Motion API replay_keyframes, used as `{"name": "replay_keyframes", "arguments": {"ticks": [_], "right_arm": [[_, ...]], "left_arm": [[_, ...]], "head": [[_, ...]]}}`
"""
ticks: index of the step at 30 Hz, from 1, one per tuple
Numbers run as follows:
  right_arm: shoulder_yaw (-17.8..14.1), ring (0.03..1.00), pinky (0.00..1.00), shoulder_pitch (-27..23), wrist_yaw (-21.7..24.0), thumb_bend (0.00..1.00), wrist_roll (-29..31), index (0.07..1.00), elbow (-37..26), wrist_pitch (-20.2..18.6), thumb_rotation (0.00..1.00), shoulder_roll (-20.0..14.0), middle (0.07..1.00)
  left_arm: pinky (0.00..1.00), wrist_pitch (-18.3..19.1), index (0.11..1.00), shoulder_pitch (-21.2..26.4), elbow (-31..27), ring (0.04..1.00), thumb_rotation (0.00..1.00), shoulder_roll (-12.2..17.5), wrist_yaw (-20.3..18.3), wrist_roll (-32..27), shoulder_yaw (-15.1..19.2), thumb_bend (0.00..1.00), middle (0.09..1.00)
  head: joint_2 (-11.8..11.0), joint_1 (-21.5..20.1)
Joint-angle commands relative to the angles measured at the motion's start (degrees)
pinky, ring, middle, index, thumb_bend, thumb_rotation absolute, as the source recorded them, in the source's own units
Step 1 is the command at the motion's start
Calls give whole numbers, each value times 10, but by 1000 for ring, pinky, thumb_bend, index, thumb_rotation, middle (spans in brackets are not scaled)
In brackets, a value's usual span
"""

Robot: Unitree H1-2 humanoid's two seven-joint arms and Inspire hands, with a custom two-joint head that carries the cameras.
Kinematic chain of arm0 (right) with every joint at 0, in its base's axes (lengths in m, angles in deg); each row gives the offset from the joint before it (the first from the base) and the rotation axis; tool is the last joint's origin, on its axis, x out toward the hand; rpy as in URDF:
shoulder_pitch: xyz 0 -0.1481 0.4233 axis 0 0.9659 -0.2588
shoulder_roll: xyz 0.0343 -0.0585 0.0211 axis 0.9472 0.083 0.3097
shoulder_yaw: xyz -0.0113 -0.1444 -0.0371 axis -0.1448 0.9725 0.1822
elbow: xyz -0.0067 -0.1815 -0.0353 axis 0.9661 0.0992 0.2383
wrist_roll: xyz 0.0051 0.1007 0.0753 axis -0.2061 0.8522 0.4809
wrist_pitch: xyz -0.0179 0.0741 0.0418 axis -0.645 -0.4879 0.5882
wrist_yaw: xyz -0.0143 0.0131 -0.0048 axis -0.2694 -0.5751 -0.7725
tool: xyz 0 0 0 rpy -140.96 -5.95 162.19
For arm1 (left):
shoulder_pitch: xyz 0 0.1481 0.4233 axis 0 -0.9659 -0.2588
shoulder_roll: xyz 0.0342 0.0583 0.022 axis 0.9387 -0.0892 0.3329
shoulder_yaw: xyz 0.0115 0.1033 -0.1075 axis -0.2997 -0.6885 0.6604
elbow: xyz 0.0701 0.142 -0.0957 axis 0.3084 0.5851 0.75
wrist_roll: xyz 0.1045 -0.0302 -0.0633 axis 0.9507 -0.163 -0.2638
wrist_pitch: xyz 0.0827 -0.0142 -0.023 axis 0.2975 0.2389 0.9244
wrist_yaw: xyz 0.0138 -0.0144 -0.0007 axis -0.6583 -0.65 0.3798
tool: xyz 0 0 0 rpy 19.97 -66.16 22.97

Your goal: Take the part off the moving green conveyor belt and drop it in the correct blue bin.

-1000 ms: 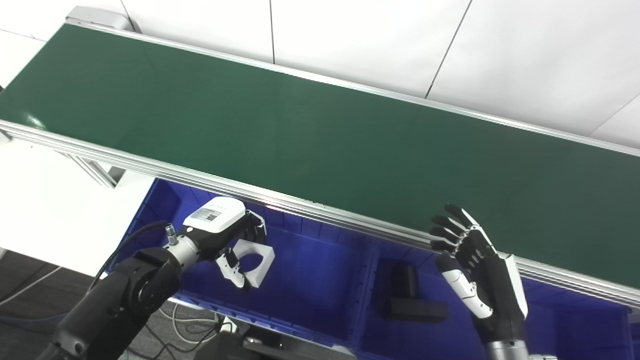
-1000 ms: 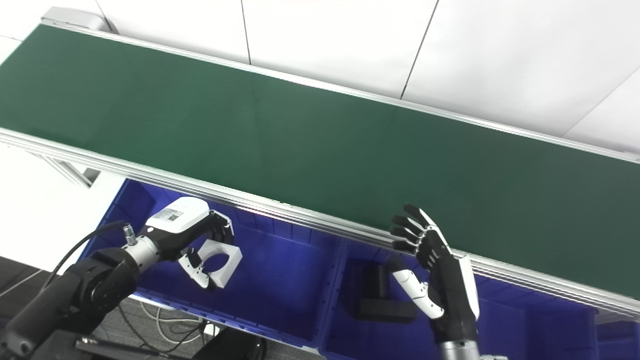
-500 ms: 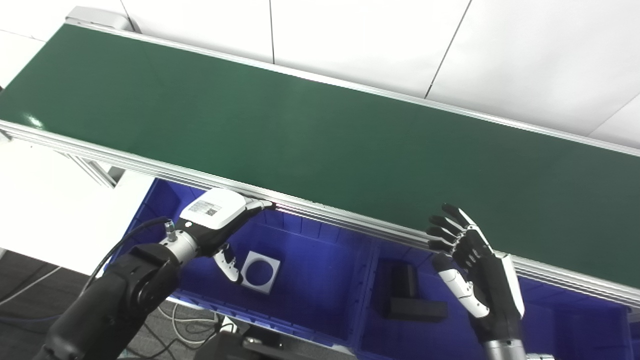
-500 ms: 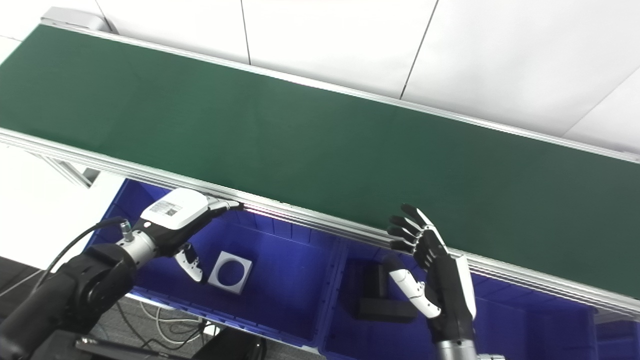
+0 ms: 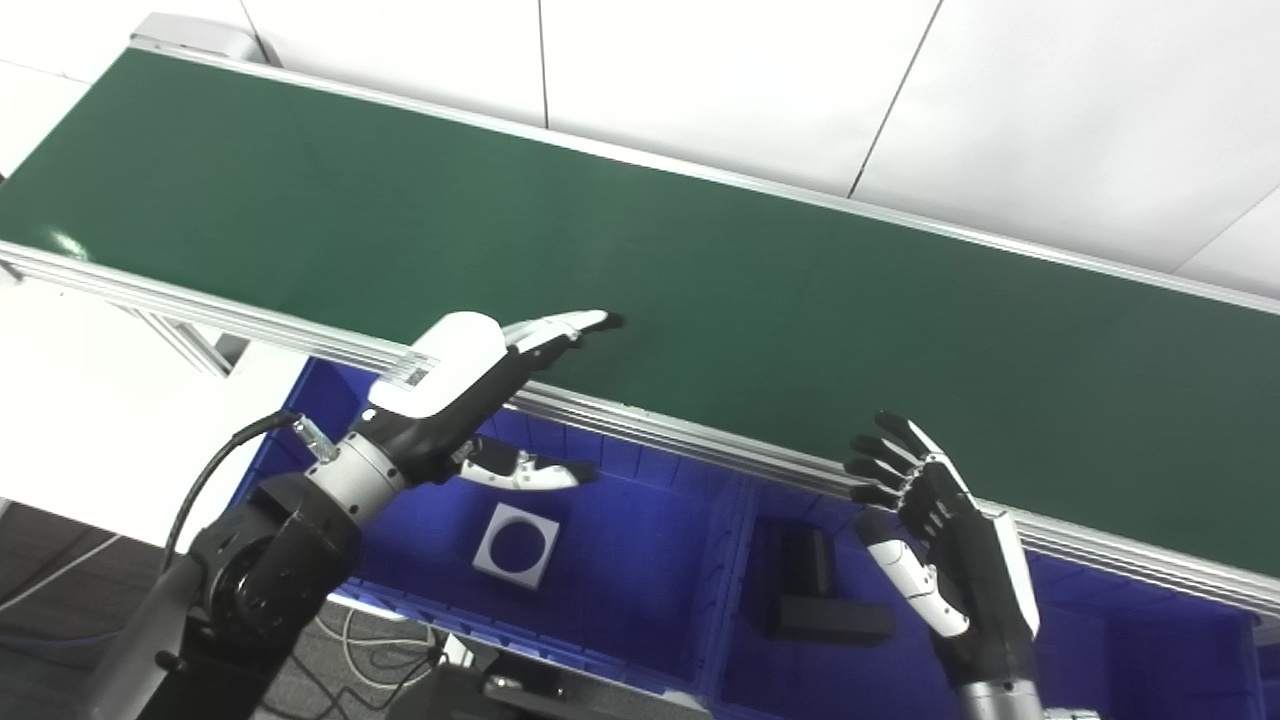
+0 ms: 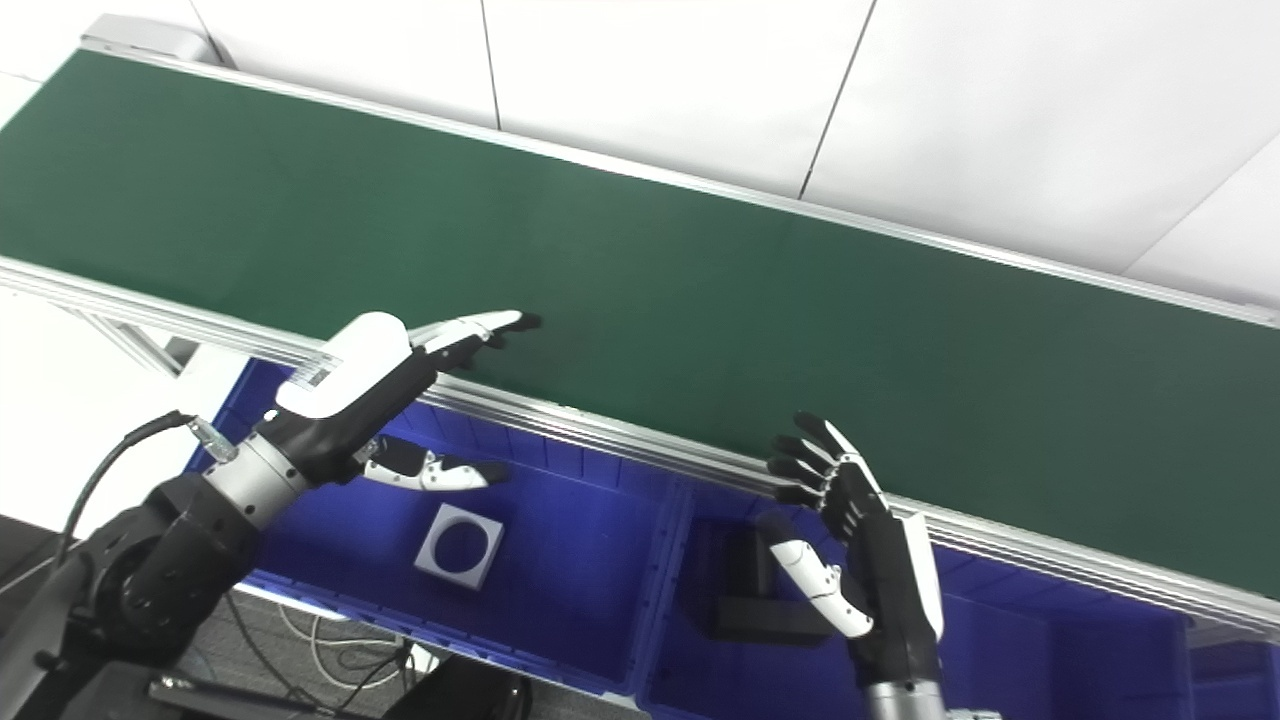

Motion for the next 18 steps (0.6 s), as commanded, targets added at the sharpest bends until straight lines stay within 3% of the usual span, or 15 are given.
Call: {"name": "replay_keyframes", "arguments": {"ticks": [1, 3, 7, 18], "right_arm": [[2, 750, 668, -3, -4, 647, -3, 869, -7, 21, 619, 4, 791], [3, 750, 668, -3, -5, 656, -8, 868, -4, 23, 625, 7, 790], [6, 750, 668, -3, -10, 663, -17, 868, 0, 25, 628, 15, 790], [18, 751, 678, 0, -19, 676, -29, 872, 16, 41, 638, 34, 791]], "left_arm": [[739, 12, 900, 7, -24, 864, 636, -8, -11, -61, -5, 692, 902], [766, 13, 890, 9, -16, 867, 661, -17, -17, -89, -10, 810, 896], [774, -11, 887, 15, 23, 862, 665, -32, -18, -129, -25, 875, 894], [819, -37, 857, 27, 143, 851, 641, -72, -38, -278, -44, 923, 862]], "head": [[-1, -6], [-5, -13], [-11, -24], [-25, -86]]}}
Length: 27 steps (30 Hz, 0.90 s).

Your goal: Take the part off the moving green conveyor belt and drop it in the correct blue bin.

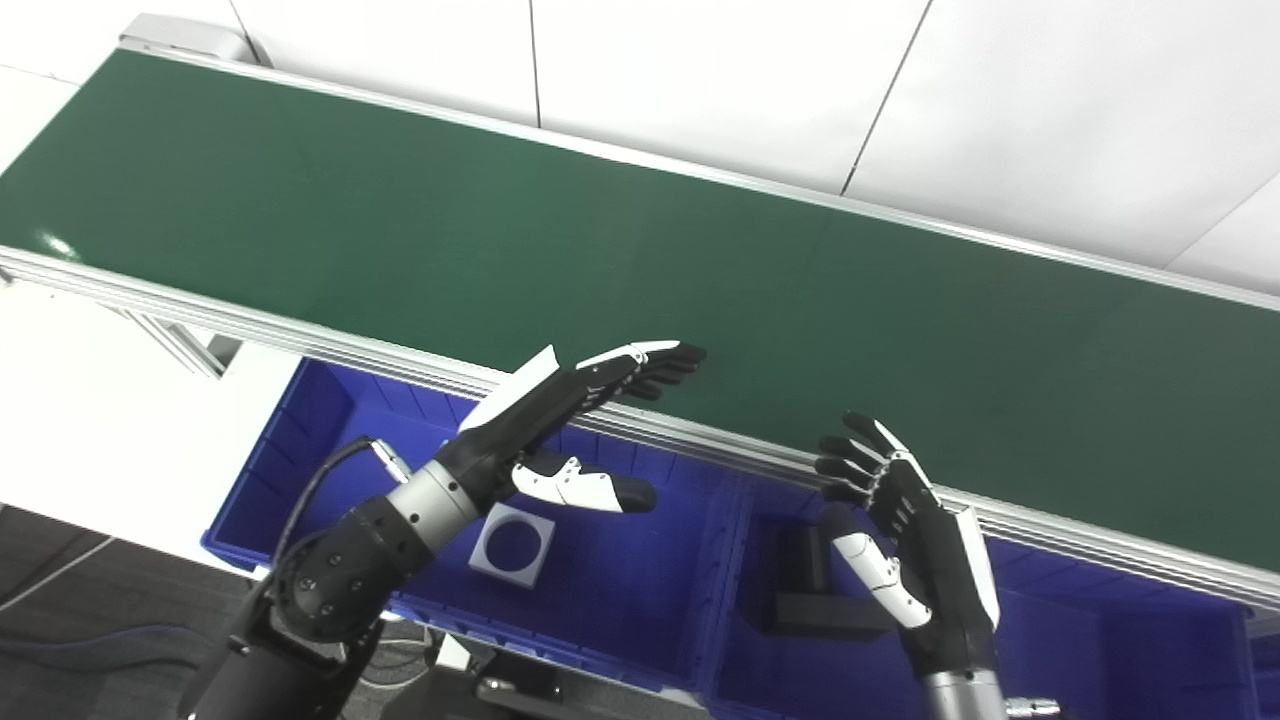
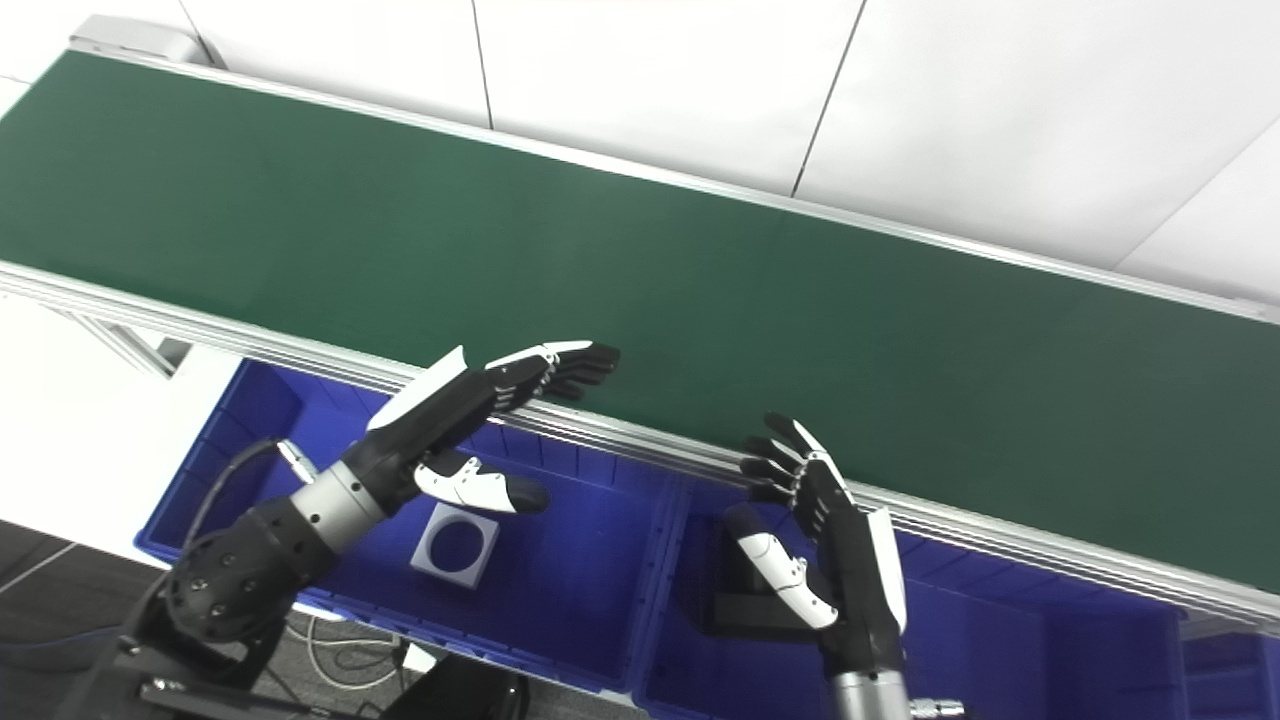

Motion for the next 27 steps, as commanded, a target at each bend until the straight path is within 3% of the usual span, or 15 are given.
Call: {"name": "replay_keyframes", "arguments": {"ticks": [1, 7, 12, 21, 27], "right_arm": [[4, 755, 680, 1, -5, 680, 2, 873, -7, 40, 640, 7, 794], [10, 761, 686, 7, -14, 673, 1, 878, -4, 50, 631, 11, 801], [13, 772, 699, 8, -16, 684, -1, 880, 0, 53, 630, 13, 803], [19, 776, 707, 2, -19, 706, -5, 874, 14, 54, 626, 23, 801], [21, 774, 702, -4, -22, 711, -8, 875, 29, 66, 617, 32, 800]], "left_arm": [[824, -29, 852, 9, 16, 844, 620, -13, -8, -42, -3, 926, 851], [813, -60, 830, 17, 105, 825, 578, -35, -24, -93, -2, 962, 818], [816, -65, 801, 25, 152, 818, 519, -36, -43, -130, 7, 969, 799], [830, -53, 799, 32, 149, 817, 480, -24, -58, -131, 7, 969, 800], [832, -57, 804, 37, 156, 817, 468, -19, -62, -132, 11, 956, 804]], "head": [[0, -4], [0, -33], [0, -63], [-5, -123], [-1, -142]]}}
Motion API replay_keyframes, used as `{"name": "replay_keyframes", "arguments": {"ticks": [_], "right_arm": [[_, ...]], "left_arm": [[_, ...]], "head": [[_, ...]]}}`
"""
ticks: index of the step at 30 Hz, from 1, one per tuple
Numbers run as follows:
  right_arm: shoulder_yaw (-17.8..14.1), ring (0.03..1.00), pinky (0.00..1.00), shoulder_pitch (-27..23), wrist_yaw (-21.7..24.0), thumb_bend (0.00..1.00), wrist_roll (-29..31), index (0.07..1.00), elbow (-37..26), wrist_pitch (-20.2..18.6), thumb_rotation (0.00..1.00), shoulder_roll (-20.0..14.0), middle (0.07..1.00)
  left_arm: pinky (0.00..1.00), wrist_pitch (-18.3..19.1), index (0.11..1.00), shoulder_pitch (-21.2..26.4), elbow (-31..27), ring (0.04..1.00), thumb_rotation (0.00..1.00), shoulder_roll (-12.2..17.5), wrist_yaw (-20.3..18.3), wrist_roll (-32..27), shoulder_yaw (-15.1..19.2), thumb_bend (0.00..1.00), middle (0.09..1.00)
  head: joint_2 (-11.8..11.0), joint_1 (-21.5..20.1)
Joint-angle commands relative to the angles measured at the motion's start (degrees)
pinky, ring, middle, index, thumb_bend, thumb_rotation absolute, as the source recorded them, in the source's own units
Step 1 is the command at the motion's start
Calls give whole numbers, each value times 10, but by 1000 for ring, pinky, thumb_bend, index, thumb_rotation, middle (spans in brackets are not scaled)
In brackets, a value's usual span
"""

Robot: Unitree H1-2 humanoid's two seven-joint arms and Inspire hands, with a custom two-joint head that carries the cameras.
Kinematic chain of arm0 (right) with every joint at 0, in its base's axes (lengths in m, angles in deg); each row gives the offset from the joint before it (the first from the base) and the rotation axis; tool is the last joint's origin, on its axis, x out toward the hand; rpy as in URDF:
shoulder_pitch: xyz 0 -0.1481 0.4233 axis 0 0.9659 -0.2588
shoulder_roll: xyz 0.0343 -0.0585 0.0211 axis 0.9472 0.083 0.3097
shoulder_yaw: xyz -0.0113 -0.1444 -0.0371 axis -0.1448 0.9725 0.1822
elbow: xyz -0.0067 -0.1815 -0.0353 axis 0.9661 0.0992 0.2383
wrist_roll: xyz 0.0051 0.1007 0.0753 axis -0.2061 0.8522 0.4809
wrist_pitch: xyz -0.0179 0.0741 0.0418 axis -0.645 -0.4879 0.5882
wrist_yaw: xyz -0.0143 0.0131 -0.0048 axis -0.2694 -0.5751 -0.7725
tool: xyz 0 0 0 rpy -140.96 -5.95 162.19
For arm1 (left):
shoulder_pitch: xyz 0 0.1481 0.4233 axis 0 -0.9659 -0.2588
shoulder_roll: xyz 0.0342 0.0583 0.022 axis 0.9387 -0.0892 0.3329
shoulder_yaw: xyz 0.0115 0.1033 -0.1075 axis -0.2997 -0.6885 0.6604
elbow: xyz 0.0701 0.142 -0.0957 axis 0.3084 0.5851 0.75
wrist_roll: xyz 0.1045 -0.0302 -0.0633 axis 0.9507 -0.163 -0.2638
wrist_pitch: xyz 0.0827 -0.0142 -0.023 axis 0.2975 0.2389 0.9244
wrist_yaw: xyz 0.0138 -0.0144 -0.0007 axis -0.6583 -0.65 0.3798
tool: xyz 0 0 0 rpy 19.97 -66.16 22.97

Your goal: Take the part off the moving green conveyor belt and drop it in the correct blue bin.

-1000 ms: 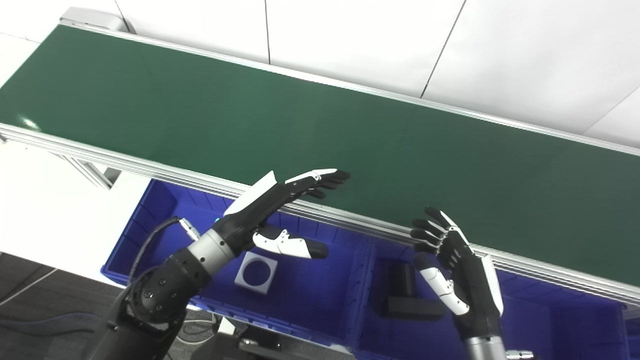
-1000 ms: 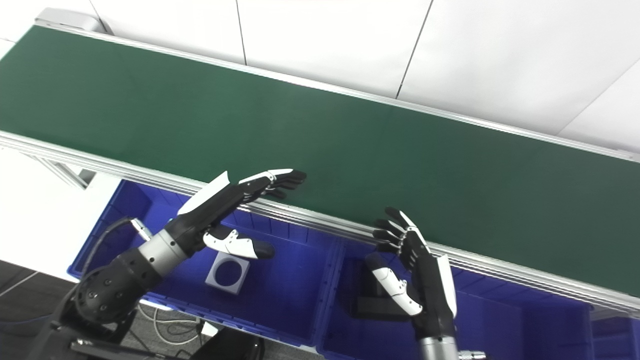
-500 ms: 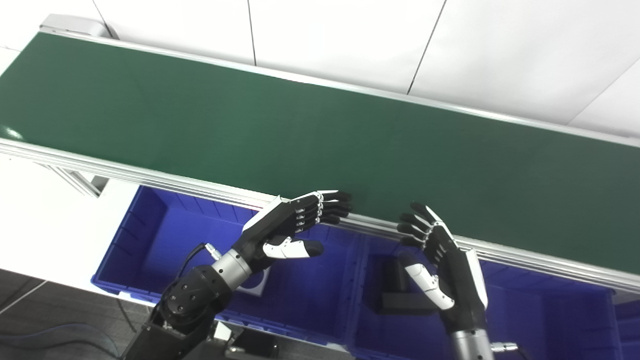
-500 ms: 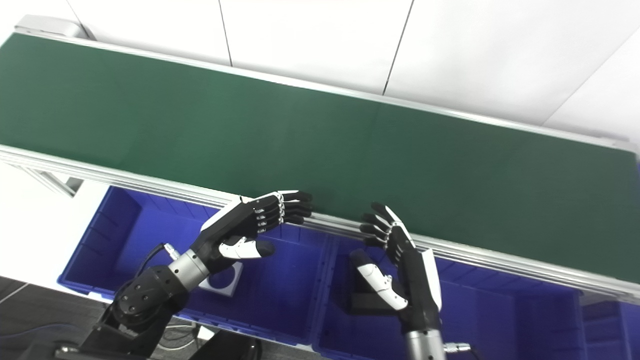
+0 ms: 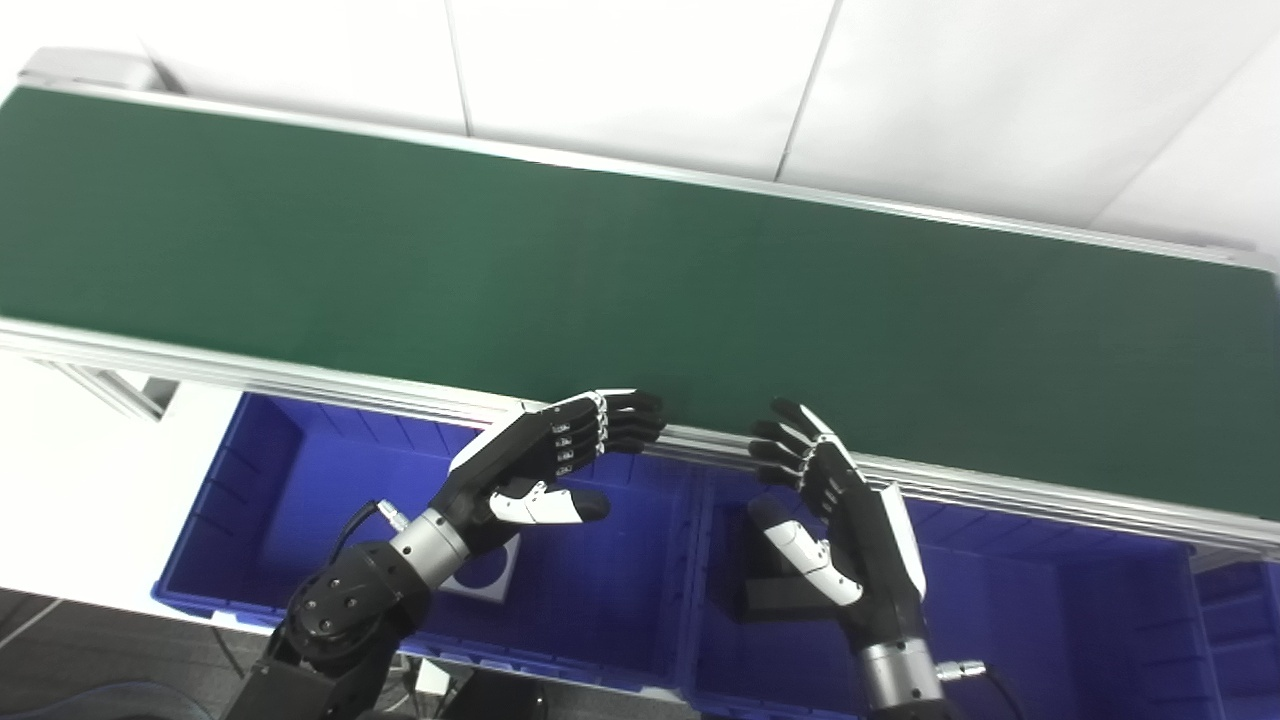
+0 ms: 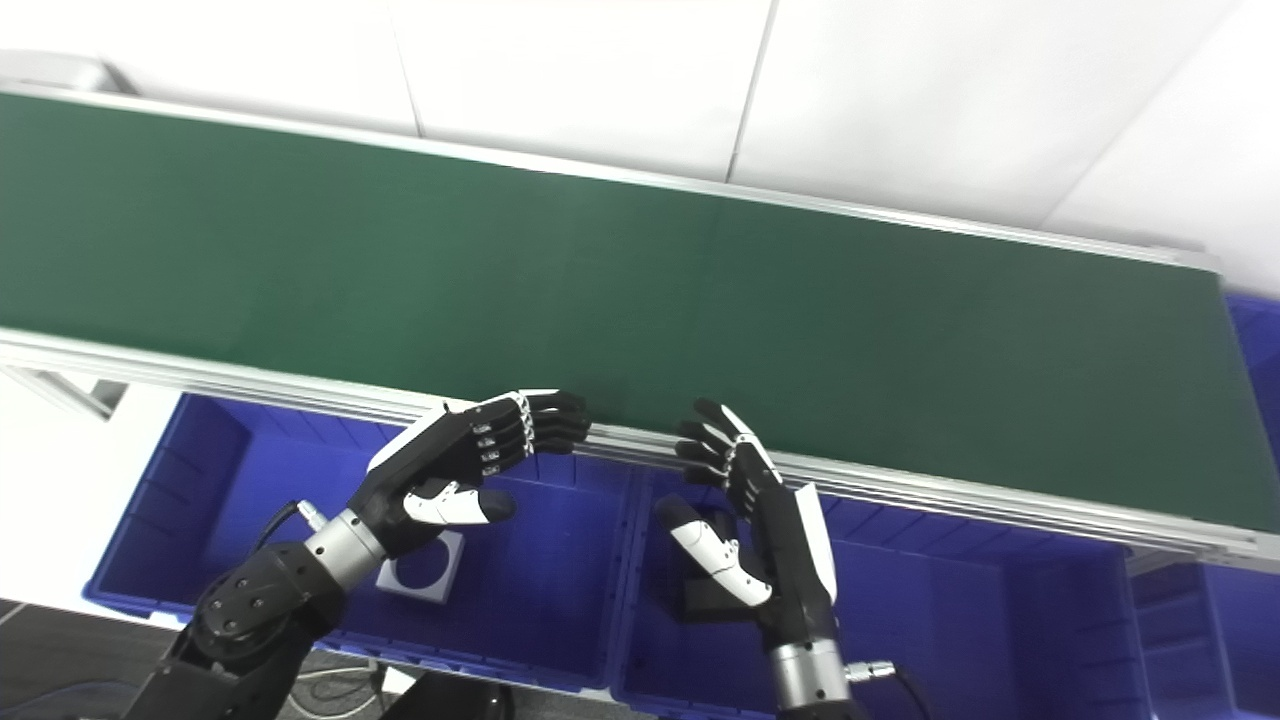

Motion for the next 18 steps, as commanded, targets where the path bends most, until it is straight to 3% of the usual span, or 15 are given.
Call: {"name": "replay_keyframes", "arguments": {"ticks": [1, 4, 7, 10, 18], "right_arm": [[2, 772, 696, -6, -9, 705, -1, 876, -8, 39, 607, 7, 800], [4, 767, 695, -8, -11, 701, -3, 874, -4, 40, 591, 11, 798], [8, 770, 704, -9, -16, 706, -6, 871, -4, 32, 592, 18, 798], [12, 776, 716, -11, -20, 703, -10, 865, 2, 33, 578, 23, 798], [13, 775, 702, -11, -21, 709, -9, 878, 7, 37, 584, 19, 811]], "left_arm": [[833, -15, 804, 10, -10, 819, 463, 4, -7, -8, 5, 956, 805], [838, -14, 804, 12, -8, 822, 448, 7, -8, -10, 8, 960, 806], [840, -15, 807, 14, -2, 824, 435, 12, -16, -24, 14, 958, 807], [849, -15, 807, 15, 4, 832, 410, 14, -23, -35, 22, 961, 812], [845, -29, 809, 16, 11, 827, 410, 14, -29, -28, 24, 948, 811]], "head": [[3, -4], [5, -18], [5, -71], [4, -83], [5, -62]]}}
